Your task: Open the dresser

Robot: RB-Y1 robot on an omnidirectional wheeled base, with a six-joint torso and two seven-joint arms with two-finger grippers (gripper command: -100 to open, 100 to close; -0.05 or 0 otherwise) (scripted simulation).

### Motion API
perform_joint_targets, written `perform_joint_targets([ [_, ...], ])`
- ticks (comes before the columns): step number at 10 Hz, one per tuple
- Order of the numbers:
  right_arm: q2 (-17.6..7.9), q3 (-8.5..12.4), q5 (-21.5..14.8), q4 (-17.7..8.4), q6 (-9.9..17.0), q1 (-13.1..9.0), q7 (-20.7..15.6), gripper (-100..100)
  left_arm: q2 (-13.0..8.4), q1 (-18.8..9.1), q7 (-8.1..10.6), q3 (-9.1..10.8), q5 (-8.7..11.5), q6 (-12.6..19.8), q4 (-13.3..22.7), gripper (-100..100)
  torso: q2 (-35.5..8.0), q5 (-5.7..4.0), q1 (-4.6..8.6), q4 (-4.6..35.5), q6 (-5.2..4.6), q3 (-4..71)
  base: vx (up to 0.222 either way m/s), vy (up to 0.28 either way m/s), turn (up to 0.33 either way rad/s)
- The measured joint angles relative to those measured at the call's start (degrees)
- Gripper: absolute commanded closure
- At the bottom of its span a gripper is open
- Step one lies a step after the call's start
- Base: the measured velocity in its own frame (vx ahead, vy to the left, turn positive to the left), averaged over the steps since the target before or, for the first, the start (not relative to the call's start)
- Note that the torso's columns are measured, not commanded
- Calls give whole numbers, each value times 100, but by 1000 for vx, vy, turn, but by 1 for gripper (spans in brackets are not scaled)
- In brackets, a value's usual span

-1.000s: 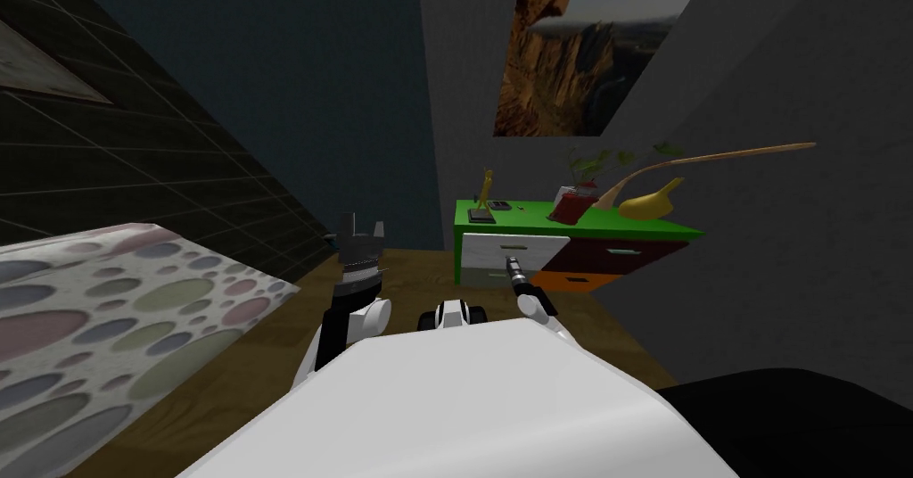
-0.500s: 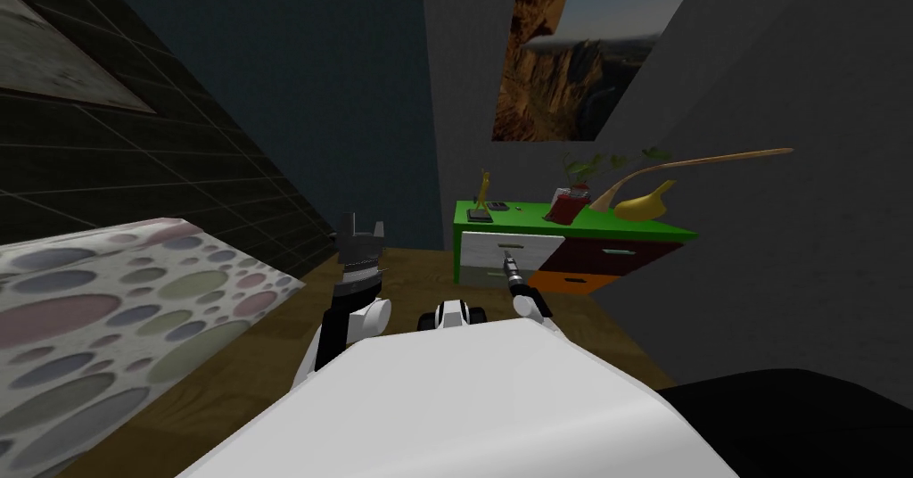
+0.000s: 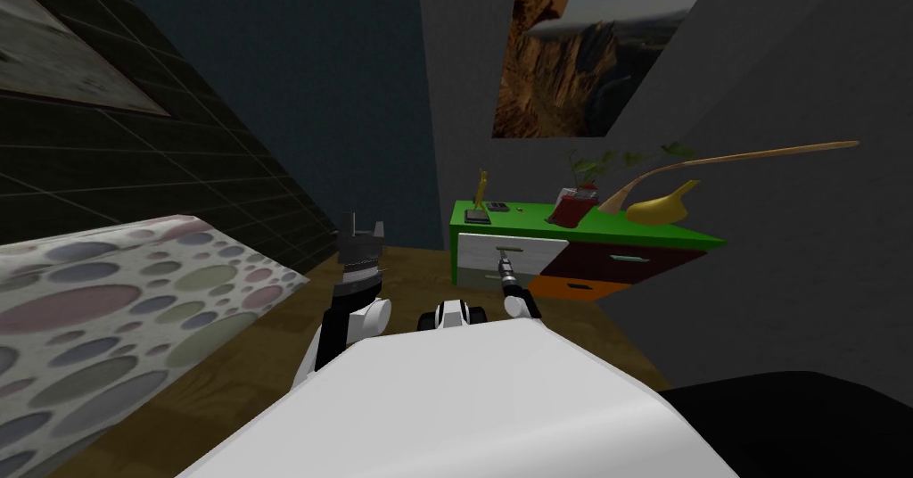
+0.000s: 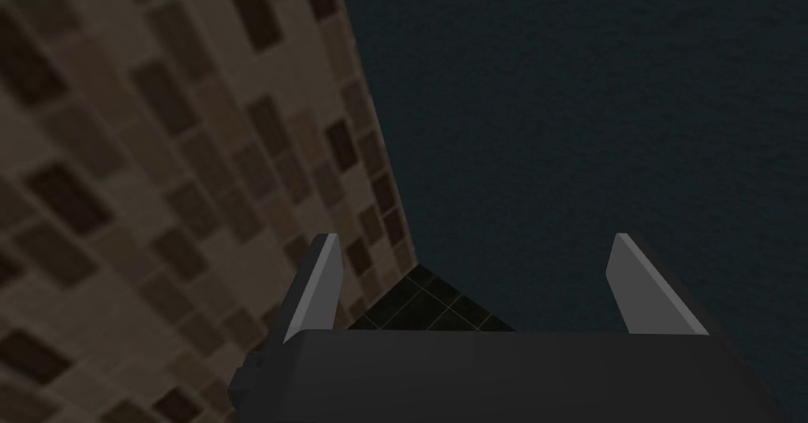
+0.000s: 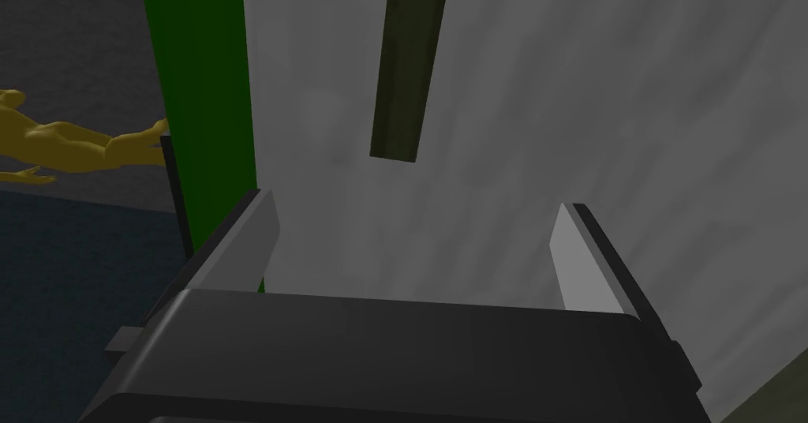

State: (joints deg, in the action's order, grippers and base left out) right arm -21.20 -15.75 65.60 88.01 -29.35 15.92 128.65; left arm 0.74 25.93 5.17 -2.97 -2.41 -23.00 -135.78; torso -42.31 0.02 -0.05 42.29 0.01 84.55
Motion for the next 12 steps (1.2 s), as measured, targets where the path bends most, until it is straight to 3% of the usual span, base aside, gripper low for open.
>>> perform_joint_targets([
  [10, 983, -608, -432, -482, -1052, -324, 159, -100, 0, 0, 0, 0, 0, 0, 0, 0, 3, -1, 1, -1, -1, 2, 17, -101, 69],
  [12, 1016, -574, -399, -448, -1005, -360, 113, -100, 0, 1, 0, 0, 0, 0, 0, 0, 19, 3, -7, -4, -1, 11, 62, -27, -34],
])
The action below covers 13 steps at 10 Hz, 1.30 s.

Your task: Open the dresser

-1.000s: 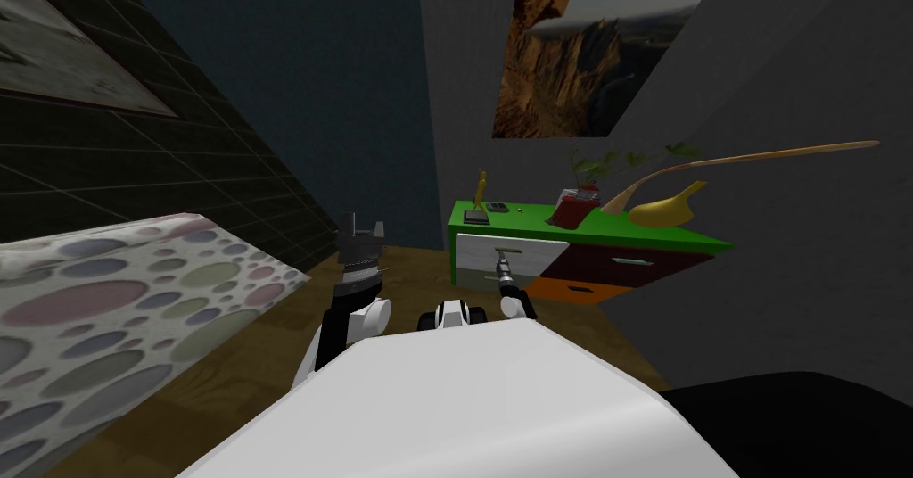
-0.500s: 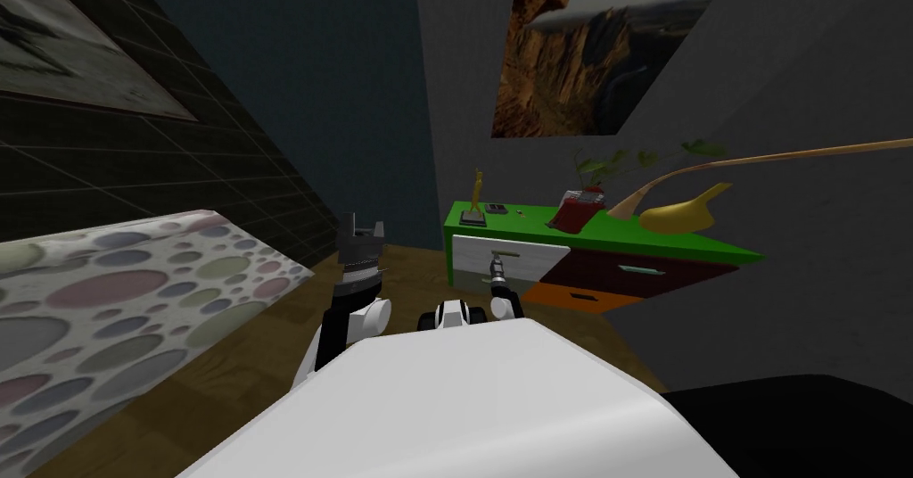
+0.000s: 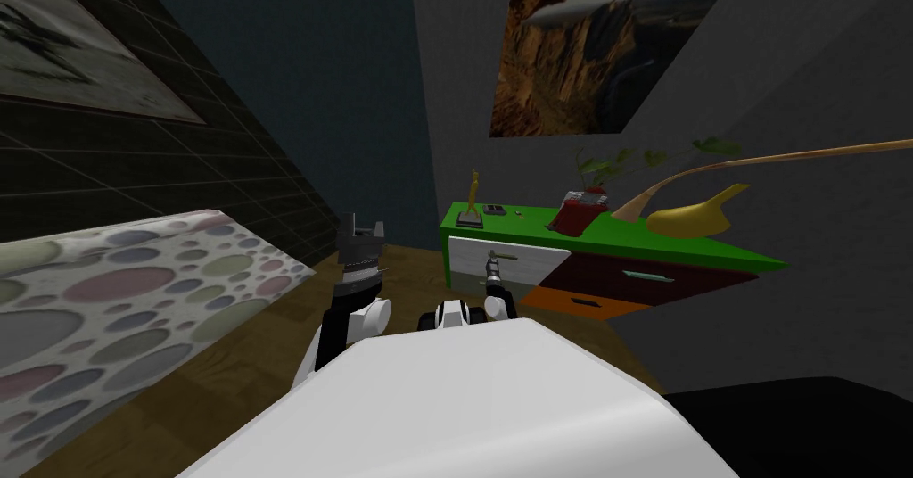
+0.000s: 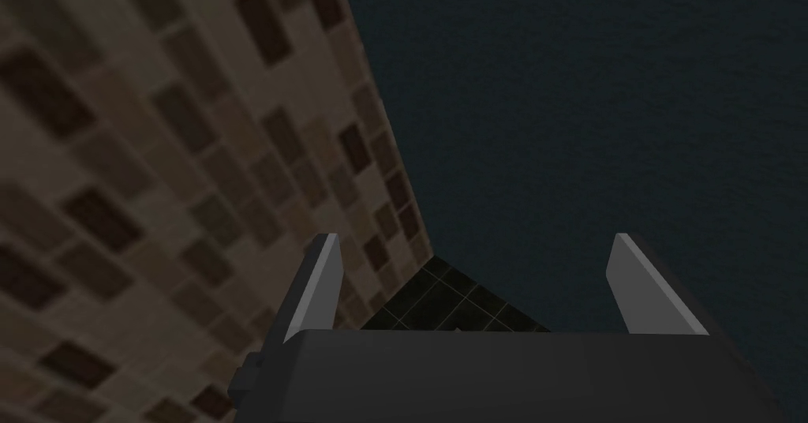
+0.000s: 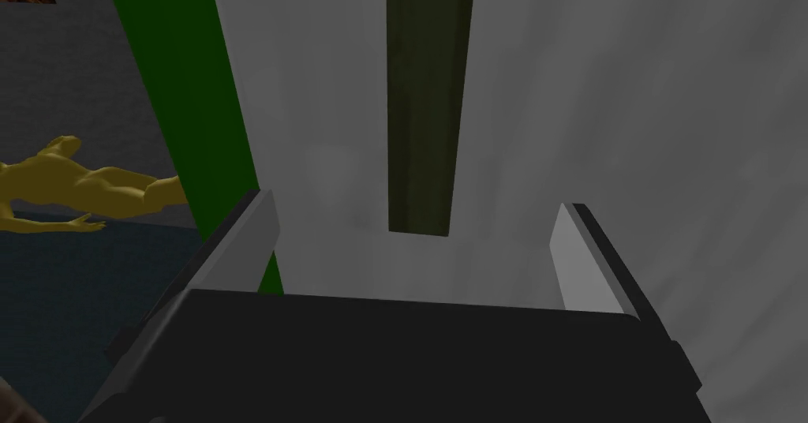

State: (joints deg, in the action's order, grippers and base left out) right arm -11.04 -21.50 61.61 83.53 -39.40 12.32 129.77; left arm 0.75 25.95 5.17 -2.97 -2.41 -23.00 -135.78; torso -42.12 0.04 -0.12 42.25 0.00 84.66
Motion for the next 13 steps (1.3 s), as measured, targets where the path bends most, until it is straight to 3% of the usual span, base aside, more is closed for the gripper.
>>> perform_joint_targets([
  [1, 3, 6, 5, 7, 22, -5, -17, 100, 0, -1, 0, 0, 0, 0, 0, 0, -12, -2, 2, 0, 1, -5, 7, -3, 3],
  [12, 43, -101, -16, 200, 125, 97, -116, 100, 1, -3, 0, -1, 0, 1, 1, 0, -45, 2, 0, 15, -2, -25, -156, 37, -25],
  [13, 45, -107, -11, 184, 135, 118, -118, -100, 1, -2, 0, -1, 0, 1, 1, 0, -11, 6, 7, 18, 1, -5, -43, 7, -158],
])
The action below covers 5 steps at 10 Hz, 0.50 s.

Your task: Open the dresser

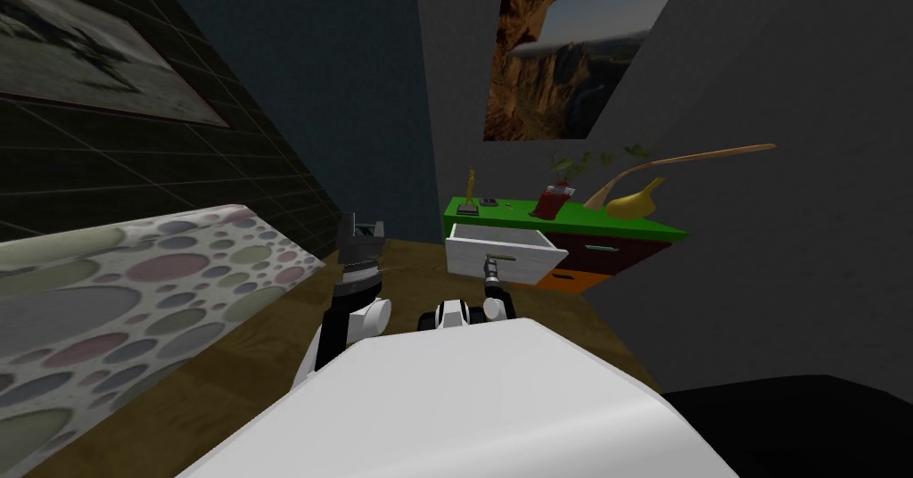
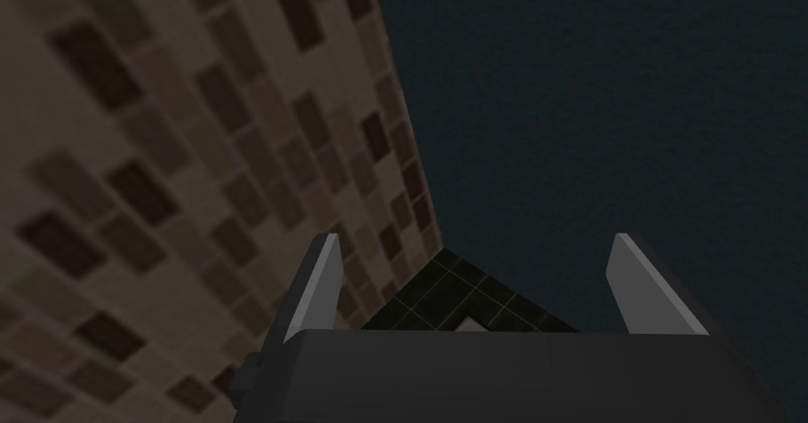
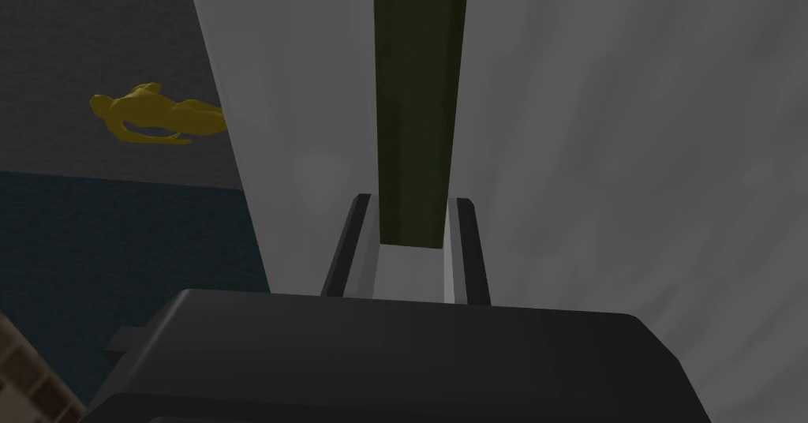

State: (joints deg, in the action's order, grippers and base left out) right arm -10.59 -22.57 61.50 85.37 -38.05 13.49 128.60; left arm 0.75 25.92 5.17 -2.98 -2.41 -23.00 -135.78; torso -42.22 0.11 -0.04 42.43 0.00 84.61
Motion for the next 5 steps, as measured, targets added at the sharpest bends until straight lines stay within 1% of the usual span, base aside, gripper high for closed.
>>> perform_joint_targets([
  [1, 84, 49, 64, 75, 120, -34, -129, -100, 0, 1, 0, 1, 0, 0, 0, 0, 18, -6, 7, -12, -1, 13, -28, 6, -79],
  [2, 115, 93, 108, 128, 238, -64, -237, -100, 0, 1, 0, 0, 0, 0, -1, 0, 18, -10, 8, -19, 1, 12, -14, 2, -57],
  [5, 263, 257, 289, 345, 660, -161, -606, -100, 0, 1, 0, 0, 0, 0, -1, 0, -8, -9, 3, -12, 0, -5, -17, 3, -110],
])
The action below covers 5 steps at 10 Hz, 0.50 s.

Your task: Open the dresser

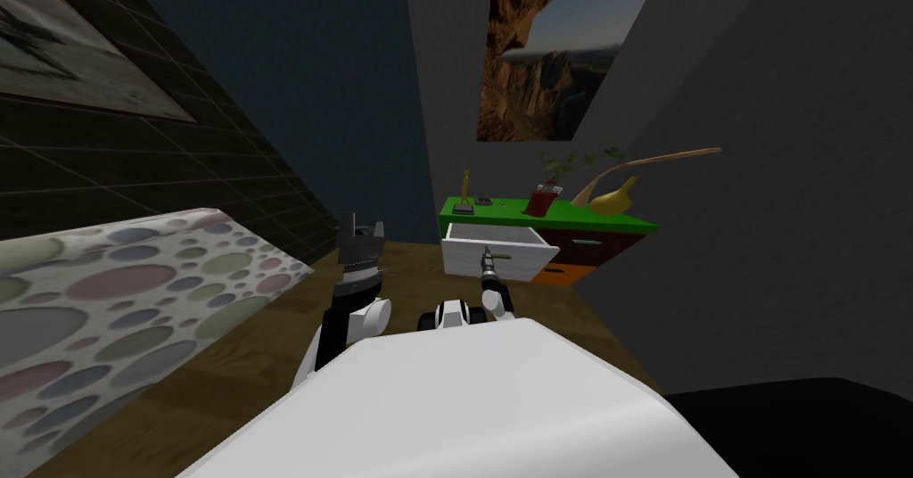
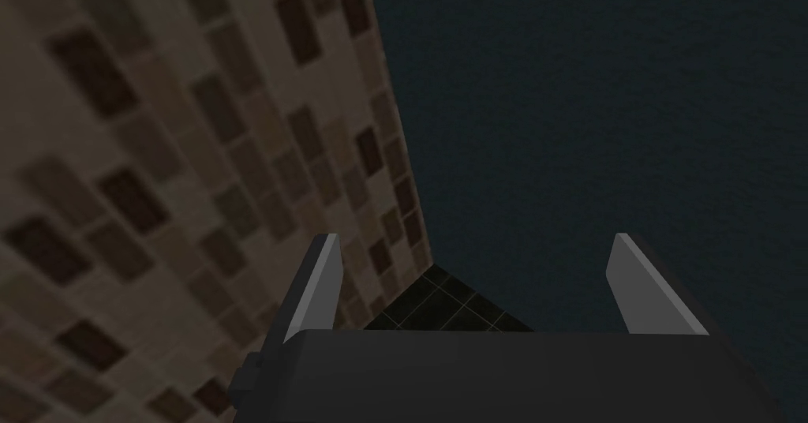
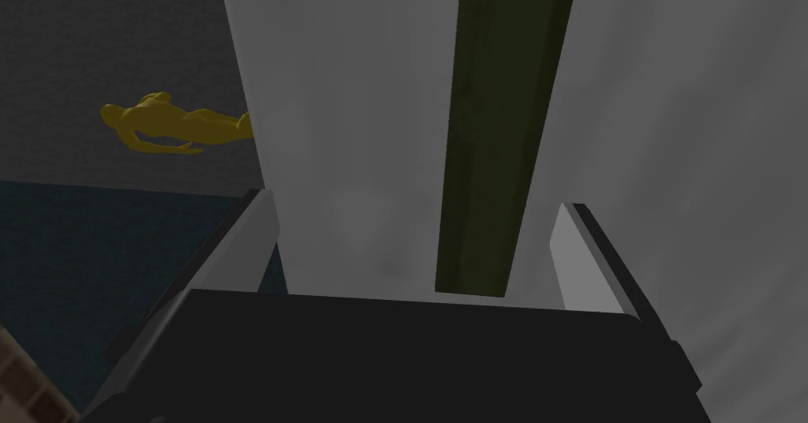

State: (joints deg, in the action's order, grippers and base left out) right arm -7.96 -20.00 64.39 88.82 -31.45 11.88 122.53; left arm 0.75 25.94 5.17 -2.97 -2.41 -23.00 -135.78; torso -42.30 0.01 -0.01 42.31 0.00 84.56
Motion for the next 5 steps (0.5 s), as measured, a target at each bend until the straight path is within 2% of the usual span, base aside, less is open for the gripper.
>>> perform_joint_targets([
  [2, 131, 124, 132, 121, 302, -113, -274, -100, 0, 0, 0, 0, 0, 0, 0, 0, -4, -1, 1, 0, 0, -3, -29, 2, -95],
  [5, 273, 249, 286, 311, 671, -152, -620, -100, 0, 0, 0, 0, 0, 0, 0, 0, -9, 8, -3, 14, -5, -3, -19, 4, -65],
])
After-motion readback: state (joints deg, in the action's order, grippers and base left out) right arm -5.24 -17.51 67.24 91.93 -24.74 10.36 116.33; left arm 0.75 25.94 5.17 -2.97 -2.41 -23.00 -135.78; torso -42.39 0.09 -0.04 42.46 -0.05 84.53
